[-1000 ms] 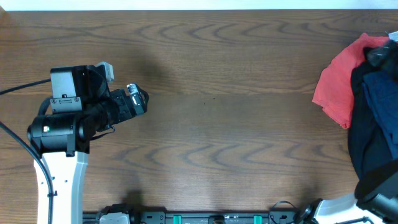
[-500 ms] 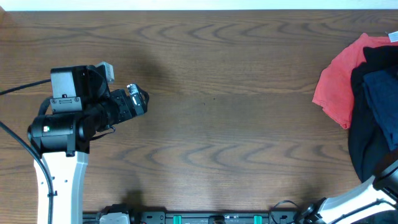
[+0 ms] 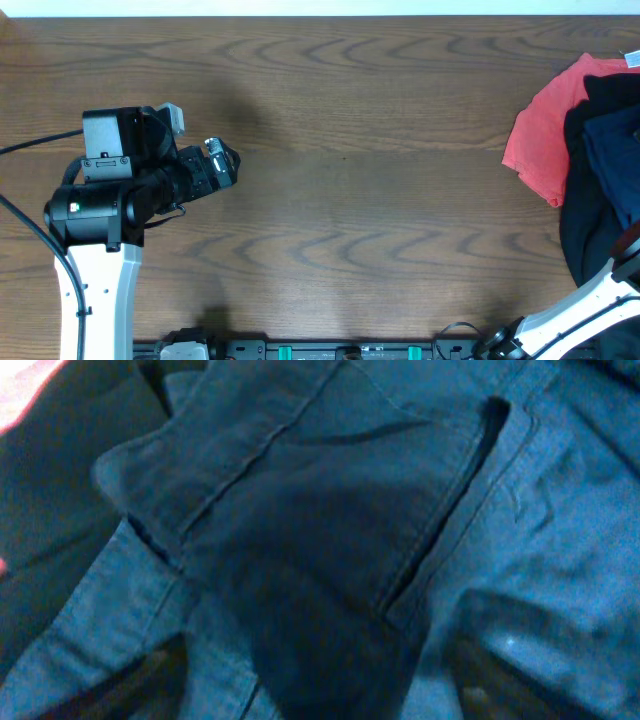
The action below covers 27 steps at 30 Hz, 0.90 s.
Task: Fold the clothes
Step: 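Reach the right gripper into the clothes pile and grasp the navy shorts, then pull the navy shorts left out of the pile and drop them mid-table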
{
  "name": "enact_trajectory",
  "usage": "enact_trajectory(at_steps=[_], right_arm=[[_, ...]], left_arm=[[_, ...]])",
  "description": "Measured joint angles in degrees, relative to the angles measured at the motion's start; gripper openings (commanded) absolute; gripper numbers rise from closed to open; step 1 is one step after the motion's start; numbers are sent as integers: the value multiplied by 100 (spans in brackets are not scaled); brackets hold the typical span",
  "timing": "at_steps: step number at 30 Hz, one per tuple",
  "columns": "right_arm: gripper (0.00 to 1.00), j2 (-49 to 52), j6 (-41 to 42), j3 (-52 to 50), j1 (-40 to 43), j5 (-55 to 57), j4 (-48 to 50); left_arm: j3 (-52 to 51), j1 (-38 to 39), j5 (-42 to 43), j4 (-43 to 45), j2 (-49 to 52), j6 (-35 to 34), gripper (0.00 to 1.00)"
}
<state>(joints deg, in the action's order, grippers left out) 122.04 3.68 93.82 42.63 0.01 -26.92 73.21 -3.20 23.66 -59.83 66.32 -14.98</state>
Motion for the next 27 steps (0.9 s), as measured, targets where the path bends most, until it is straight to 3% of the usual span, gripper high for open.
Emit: enact_trajectory(at_steps=[1,2,3,10,17,22,27], right_arm=[[19,26,-28,-2,0,11,31],[4,42,-9,-2,0,28,44],[1,50,-7,-2,0,63,39],[1,-131,20,352,-11,-76,-396],[1,-1655,20,645,-407,-640,-890],[1,-2887,20,861,-1390,-905,-1510],[1,-3189,20,876,-2651,-1062,-2079]], left_arm=[[0,0,0,-9,0,0,98],[0,0,0,-24,0,0,98],[0,0,0,-37,0,0,98],[0,0,0,-46,0,0,98],[0,0,-4,-37,0,96,98],[94,-55,-190,-131,-87,166,98],[761,-304,-481,-317,-363,313,98]])
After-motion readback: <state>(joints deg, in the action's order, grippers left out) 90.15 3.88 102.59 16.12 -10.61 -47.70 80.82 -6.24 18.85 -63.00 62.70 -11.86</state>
